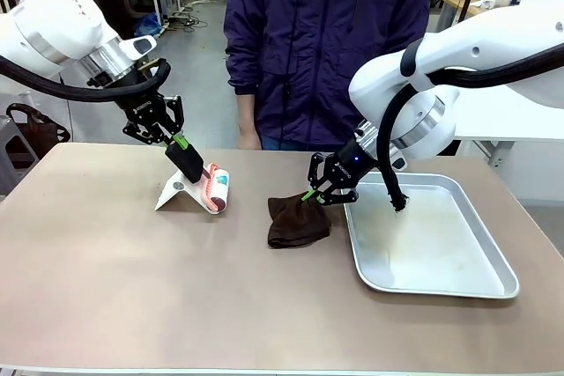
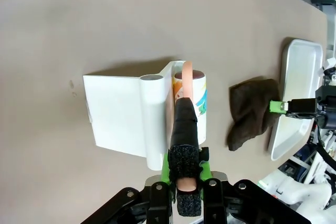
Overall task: Clean the surface of the table.
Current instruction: Return the Lint Roller and towel to their original positions.
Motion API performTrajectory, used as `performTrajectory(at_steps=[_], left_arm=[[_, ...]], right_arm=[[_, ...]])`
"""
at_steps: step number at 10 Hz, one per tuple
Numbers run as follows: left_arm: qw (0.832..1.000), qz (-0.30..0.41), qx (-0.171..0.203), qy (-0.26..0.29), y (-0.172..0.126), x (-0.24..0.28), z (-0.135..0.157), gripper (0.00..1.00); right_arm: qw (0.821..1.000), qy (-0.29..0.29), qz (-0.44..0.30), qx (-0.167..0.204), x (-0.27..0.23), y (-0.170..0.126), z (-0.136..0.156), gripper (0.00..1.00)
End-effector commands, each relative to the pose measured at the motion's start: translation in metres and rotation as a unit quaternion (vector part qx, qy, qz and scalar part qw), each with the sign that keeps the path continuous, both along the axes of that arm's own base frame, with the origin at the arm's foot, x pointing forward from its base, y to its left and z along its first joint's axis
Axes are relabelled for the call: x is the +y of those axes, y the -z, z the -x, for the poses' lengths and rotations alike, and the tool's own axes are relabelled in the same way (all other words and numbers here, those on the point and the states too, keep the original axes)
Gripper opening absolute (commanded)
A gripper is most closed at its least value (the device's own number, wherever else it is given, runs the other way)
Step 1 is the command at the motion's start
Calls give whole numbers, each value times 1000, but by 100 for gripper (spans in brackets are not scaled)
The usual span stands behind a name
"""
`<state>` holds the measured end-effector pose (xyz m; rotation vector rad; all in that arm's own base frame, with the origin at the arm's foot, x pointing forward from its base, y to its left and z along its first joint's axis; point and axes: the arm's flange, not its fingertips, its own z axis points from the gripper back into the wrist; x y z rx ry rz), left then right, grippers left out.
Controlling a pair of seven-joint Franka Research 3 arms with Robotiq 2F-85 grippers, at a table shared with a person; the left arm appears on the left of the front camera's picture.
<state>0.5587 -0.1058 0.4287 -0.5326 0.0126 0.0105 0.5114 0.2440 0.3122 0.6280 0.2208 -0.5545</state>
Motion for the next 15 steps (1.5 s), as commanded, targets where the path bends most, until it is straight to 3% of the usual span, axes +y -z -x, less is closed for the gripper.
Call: performTrajectory(at_steps=[1,2,3,4,5,7,8,9,12,14,15], left_arm=[[1000,-26,3,-13,1,-2,-4,22],[1000,-26,5,-14,0,-2,-4,56],[999,-28,8,-13,1,-2,-4,79],[999,-31,7,-11,0,-2,-3,100],[999,-30,3,-11,-2,-1,-2,100],[1000,-22,-6,-15,-8,5,2,100],[1000,-20,-9,-17,-11,9,5,100],[1000,-17,-14,-19,-14,14,10,100],[999,-1,-33,-16,-29,28,36,100],[998,22,-56,-5,-41,37,64,100],[998,34,-57,7,-46,44,79,100]], right_arm=[[1000,9,-12,6,2,-2,1,12],[1000,0,0,0,0,0,0,12],[1000,-10,-5,7,-1,0,1,50],[1000,-11,-5,9,-1,0,1,64],[1000,-14,-6,9,-1,0,1,100],[1000,-19,-8,6,0,0,1,100],[1000,-23,-6,6,0,0,1,89],[1000,-26,-4,7,1,-1,2,99],[996,-54,66,30,9,-17,2,100],[983,-104,147,41,18,-47,-2,100],[977,-142,145,58,15,-64,-5,100]])
